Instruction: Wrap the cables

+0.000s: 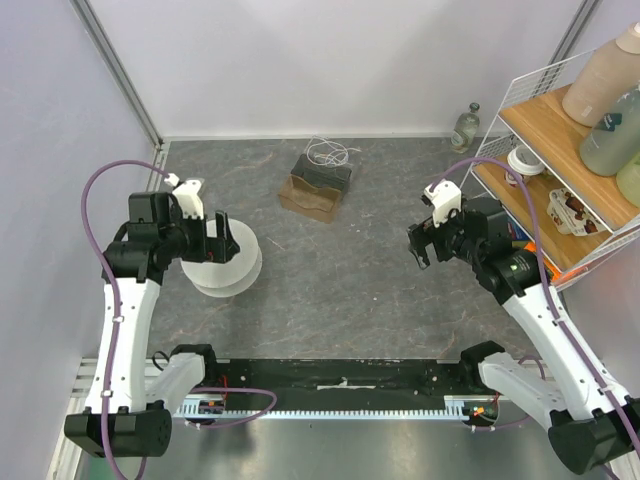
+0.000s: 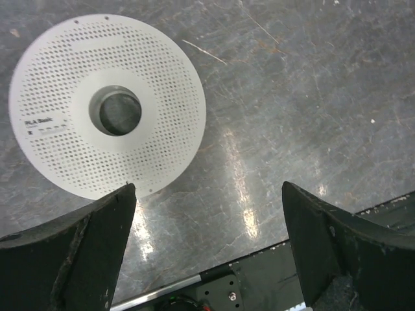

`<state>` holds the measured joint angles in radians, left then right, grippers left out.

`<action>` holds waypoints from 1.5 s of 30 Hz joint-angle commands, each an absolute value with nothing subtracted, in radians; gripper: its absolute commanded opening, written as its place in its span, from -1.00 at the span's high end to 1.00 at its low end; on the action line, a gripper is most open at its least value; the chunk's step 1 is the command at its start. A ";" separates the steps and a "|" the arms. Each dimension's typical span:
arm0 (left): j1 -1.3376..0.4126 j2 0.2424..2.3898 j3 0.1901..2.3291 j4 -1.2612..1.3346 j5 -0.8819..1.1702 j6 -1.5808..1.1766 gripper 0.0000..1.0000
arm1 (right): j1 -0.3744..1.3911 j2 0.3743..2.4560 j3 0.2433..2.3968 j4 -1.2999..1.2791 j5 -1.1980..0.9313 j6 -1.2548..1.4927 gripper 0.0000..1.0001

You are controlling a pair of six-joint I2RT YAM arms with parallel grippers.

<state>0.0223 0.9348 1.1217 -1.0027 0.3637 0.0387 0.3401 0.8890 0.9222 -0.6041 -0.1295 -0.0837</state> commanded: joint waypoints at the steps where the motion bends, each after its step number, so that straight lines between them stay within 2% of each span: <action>1: 0.028 0.963 1.215 -0.936 0.330 0.093 -0.98 | 0.337 0.908 0.934 -0.555 -0.159 -0.092 -0.96; 7: 0.028 1.112 1.345 -1.046 0.393 0.287 -0.98 | 0.337 1.002 1.012 -0.646 -0.310 -0.233 -0.96; 15: 0.032 1.318 1.313 -0.987 0.111 0.475 -0.98 | 0.336 1.118 1.063 -0.681 -0.301 -0.287 -0.96; 24: 0.029 1.365 1.097 -0.726 -0.123 0.624 -0.99 | 0.337 1.144 1.055 -0.683 -0.318 -0.290 -0.96; 35: 0.012 1.376 0.977 -0.549 -0.189 0.653 -0.98 | 0.341 1.167 1.055 -0.696 -0.356 -0.281 -0.96; 45: -0.132 1.416 0.928 -0.506 -0.187 0.647 -0.98 | 0.337 1.178 1.071 -0.721 -0.360 -0.276 -0.96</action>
